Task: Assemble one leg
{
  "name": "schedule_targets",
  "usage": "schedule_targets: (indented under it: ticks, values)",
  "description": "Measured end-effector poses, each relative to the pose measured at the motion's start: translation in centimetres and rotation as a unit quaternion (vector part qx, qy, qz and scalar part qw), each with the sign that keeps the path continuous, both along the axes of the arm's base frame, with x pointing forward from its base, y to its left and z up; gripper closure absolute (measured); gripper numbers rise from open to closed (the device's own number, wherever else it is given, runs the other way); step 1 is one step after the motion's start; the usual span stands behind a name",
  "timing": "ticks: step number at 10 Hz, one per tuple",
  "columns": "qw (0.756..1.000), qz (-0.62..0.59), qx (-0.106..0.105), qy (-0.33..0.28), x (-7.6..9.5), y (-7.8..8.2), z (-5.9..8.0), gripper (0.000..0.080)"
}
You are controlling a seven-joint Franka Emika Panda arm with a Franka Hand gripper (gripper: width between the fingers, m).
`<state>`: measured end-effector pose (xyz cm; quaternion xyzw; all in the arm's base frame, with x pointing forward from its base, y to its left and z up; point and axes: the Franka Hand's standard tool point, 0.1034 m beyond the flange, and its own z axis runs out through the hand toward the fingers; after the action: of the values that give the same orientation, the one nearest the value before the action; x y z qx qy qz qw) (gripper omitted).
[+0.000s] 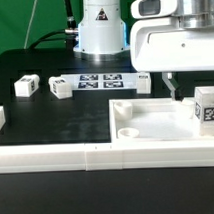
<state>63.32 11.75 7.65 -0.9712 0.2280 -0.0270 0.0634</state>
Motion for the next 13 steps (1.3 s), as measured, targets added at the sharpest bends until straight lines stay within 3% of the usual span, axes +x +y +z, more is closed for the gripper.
schedule_targets:
  ticks: [6,9,13]
  values:
    - [0.974,0.225,-0.026,-0.023,0.02,0.08,-0.02,0.0150]
    - [0.975,0.222,-0.026,-0.023,0.03,0.01,-0.01,0.0510]
    - [0.982,0.187,-0.023,-0.019,0.04,-0.01,-0.01,0.0509]
